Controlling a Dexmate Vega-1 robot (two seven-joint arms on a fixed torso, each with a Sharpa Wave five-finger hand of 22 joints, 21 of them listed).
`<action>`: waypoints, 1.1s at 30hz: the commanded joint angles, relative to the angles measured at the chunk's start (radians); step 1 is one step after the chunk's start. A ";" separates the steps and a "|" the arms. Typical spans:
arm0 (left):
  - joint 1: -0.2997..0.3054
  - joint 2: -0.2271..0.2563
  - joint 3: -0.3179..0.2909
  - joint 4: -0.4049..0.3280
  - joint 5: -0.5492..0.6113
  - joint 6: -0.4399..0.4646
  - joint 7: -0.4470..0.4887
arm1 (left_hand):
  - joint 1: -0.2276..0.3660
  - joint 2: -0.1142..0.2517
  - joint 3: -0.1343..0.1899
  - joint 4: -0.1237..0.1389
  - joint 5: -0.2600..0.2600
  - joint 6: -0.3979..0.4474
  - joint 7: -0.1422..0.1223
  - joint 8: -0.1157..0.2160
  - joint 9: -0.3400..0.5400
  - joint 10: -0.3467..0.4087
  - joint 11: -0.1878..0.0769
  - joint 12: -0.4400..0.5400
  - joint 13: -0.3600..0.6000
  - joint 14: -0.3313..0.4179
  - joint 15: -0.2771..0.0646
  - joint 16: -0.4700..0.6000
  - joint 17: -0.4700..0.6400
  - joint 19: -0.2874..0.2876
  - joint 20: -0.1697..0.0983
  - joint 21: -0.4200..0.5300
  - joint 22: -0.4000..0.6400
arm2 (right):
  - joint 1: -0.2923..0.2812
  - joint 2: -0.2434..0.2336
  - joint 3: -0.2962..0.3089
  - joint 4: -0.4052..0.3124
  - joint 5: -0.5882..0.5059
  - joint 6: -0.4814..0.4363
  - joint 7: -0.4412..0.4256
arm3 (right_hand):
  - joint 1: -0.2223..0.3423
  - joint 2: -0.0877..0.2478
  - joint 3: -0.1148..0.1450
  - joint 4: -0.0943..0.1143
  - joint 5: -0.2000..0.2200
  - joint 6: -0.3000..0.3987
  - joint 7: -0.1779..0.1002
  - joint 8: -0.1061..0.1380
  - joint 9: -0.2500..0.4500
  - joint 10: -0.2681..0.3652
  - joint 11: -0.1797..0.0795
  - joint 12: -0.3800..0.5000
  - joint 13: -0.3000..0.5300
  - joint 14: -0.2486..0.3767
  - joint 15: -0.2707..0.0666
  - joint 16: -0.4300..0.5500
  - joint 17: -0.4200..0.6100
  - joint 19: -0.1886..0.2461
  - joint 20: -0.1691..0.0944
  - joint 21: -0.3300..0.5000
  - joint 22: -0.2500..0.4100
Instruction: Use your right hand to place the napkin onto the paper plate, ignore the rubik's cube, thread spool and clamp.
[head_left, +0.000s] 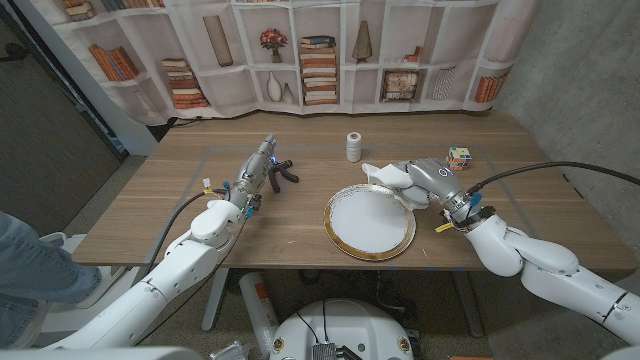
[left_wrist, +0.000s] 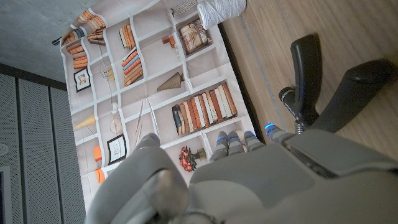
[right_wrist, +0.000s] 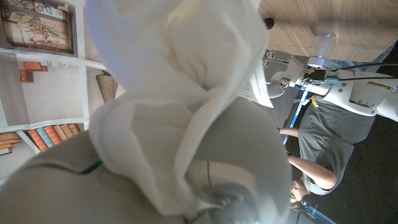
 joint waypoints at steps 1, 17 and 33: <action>-0.003 -0.002 -0.002 0.009 -0.005 -0.005 -0.007 | -0.001 0.010 -0.004 -0.001 -0.001 0.009 0.001 -0.003 0.003 0.001 -0.002 -0.001 0.003 -0.002 0.004 0.002 0.004 -0.022 -0.002 -0.001 0.003 | 0.027 0.010 -0.028 -0.001 -0.022 -0.005 0.004 | -0.011 0.003 -0.002 0.001 0.009 0.010 -0.004 0.005 0.002 0.008 0.001 -0.003 0.004 0.009 -0.112 0.001 0.003 0.004 -0.094 0.006 0.002; -0.010 -0.006 0.000 0.024 -0.006 -0.011 -0.015 | 0.000 0.011 -0.006 -0.001 -0.001 0.009 0.001 -0.003 0.002 0.000 -0.001 -0.001 0.003 -0.003 0.004 0.002 0.004 -0.021 -0.001 -0.001 0.003 | 0.046 0.020 -0.066 0.003 -0.046 -0.016 0.013 | -0.015 0.005 -0.004 0.002 0.010 0.013 0.000 0.004 0.003 0.010 -0.008 -0.004 0.004 0.011 -0.112 0.000 0.003 0.002 -0.094 0.011 0.002; -0.020 -0.007 0.004 0.031 -0.007 -0.010 -0.023 | 0.001 0.012 -0.009 -0.001 -0.001 0.010 0.000 -0.003 0.002 0.001 -0.001 -0.001 0.003 -0.003 0.004 0.002 0.004 -0.021 -0.001 -0.001 0.003 | 0.070 0.029 -0.105 0.016 -0.068 -0.020 0.018 | -0.021 0.007 -0.005 0.005 0.010 0.016 -0.003 0.004 0.004 0.011 -0.012 -0.005 0.004 0.012 -0.111 -0.001 0.003 0.000 -0.094 0.013 0.002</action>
